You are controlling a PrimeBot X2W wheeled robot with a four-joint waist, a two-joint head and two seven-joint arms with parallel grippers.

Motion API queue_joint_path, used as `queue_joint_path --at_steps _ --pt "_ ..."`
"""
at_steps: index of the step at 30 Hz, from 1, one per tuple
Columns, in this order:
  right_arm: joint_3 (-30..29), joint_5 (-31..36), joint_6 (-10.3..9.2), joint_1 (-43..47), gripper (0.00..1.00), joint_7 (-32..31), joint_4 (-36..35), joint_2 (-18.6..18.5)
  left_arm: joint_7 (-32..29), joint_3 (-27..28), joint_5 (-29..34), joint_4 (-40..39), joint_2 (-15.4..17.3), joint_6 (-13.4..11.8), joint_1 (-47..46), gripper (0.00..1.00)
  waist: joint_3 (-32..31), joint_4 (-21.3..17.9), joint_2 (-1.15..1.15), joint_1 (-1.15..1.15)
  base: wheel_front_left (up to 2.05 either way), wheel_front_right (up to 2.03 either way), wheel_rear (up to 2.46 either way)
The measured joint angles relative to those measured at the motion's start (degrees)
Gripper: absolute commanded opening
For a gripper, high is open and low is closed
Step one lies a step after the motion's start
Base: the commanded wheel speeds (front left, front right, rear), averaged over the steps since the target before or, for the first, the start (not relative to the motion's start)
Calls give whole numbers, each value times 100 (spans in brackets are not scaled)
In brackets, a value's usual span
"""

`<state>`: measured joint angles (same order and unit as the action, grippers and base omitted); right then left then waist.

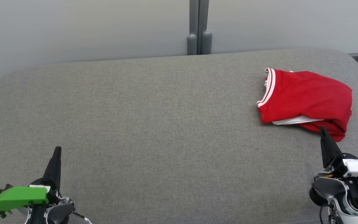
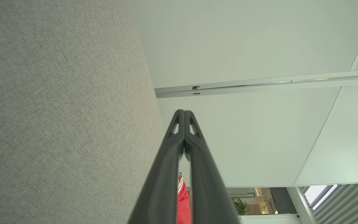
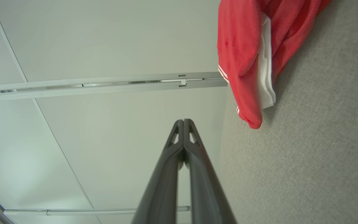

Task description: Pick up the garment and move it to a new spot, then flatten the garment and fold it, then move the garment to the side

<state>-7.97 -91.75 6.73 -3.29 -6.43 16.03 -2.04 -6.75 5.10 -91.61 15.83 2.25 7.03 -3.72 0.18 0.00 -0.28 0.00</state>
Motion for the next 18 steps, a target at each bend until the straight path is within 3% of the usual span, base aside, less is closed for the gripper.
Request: queue_joint_path --at_steps 18 --pt "0 0 0 0 0 0 -1 0 0 0 0 0 0 0 0 0 0 0 0 0 0 0 0"
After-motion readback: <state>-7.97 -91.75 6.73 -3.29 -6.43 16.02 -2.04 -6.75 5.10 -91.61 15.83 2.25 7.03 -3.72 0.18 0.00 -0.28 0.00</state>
